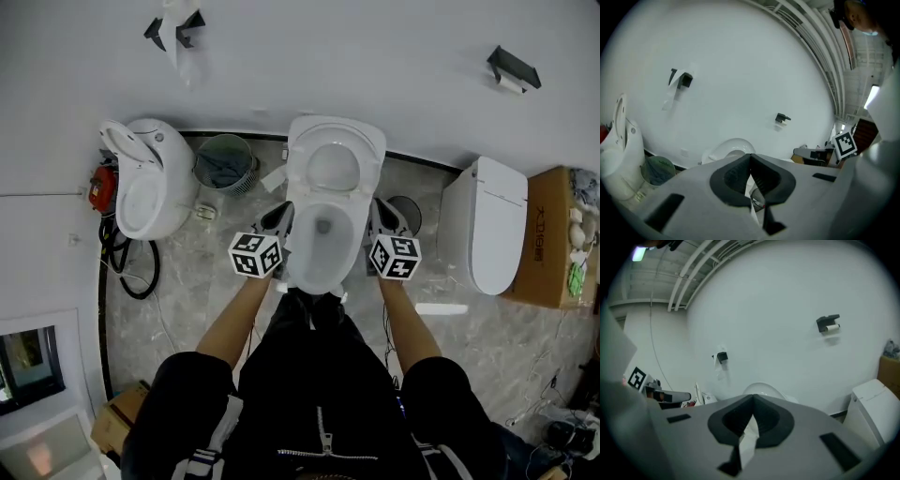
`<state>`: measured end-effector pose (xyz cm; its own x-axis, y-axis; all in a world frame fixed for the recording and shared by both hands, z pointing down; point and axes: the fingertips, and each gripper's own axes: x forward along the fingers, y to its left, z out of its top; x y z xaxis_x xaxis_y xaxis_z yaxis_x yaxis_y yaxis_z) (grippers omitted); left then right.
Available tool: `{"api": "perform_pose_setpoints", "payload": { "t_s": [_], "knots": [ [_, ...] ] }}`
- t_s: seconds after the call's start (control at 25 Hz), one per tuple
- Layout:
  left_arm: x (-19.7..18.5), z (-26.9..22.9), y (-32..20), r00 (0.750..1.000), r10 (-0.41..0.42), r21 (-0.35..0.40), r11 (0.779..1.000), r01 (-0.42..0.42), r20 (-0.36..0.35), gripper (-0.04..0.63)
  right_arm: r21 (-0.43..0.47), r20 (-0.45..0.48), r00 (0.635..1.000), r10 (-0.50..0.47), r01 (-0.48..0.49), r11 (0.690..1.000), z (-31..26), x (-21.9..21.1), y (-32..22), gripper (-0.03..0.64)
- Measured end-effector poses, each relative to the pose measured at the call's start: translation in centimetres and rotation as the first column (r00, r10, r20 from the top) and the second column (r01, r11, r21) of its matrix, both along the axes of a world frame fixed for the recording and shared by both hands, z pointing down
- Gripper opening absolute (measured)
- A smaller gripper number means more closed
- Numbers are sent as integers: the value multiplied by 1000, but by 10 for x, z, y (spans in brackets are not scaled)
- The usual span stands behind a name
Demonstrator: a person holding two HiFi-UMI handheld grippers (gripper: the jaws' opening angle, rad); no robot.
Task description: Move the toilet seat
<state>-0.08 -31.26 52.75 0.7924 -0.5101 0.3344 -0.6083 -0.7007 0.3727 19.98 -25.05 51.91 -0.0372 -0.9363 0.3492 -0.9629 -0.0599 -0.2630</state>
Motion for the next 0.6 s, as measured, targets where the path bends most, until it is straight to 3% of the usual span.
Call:
{"api": "perform_pose_setpoints", "payload": {
  "t_s": [0.28,0.6],
  "knots": [
    [-14,-32,10,997,40,130,990,-47,59,0,64,-59,998,0,4,998,-41,-23,33,5],
    [-29,-71,25,992,78,282,954,-104,101,0,114,-110,994,24,-11,993,-72,-43,58,3]
  ]
}}
